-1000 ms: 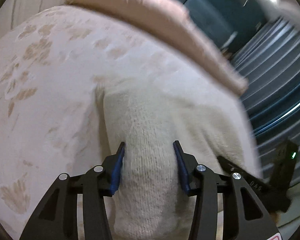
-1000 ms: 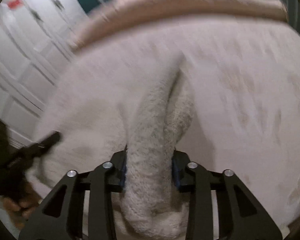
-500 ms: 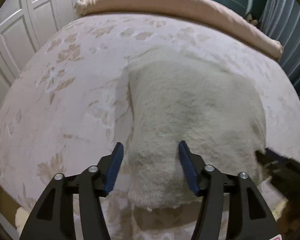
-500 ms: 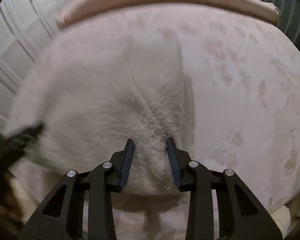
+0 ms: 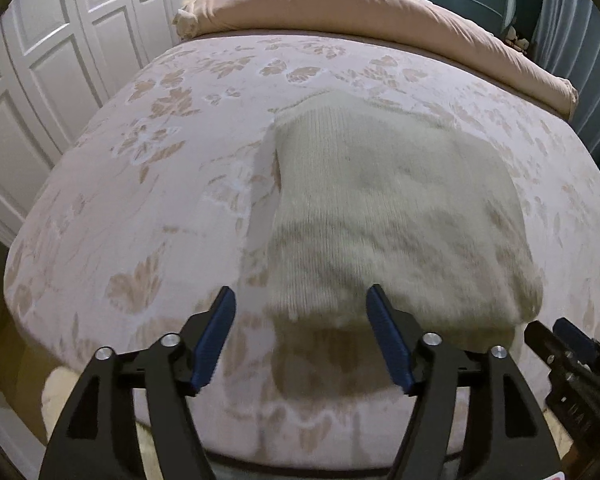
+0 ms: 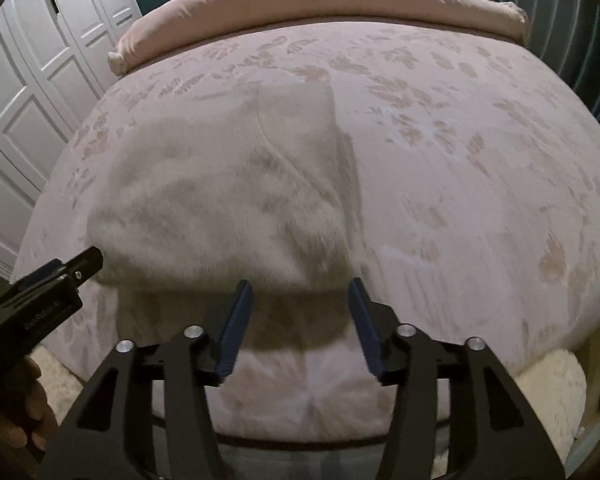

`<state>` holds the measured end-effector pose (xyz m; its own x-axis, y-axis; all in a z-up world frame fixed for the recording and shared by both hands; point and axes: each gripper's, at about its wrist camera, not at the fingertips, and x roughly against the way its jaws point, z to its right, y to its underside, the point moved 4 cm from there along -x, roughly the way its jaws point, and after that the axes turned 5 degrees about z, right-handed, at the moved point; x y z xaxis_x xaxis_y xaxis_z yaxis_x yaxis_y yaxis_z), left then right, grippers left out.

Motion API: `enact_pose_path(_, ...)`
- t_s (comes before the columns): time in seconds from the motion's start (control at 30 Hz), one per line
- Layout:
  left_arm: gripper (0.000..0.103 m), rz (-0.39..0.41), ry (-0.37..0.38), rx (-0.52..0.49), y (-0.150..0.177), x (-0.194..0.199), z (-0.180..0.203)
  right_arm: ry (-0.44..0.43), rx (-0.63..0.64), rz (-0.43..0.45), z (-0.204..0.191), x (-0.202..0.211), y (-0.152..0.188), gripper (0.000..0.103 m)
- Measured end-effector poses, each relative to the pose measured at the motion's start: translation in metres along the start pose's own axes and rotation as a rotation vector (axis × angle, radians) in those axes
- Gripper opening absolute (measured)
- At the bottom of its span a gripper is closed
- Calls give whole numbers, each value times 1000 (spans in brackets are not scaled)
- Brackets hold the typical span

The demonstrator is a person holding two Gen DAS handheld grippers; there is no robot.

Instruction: Fold small clothes

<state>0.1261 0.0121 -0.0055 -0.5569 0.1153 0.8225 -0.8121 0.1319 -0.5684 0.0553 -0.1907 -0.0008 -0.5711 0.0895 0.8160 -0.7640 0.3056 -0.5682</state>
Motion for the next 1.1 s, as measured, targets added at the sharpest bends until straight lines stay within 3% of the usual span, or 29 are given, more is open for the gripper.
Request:
enact_pose_path(0.3,72,-5,-36,-42,42,15,16,28,8,1,-4,12,35,64)
enact_pose_path(1.1,73,-45,-95,-50,80,10,23,86,60,-15,-15,11,66,66)
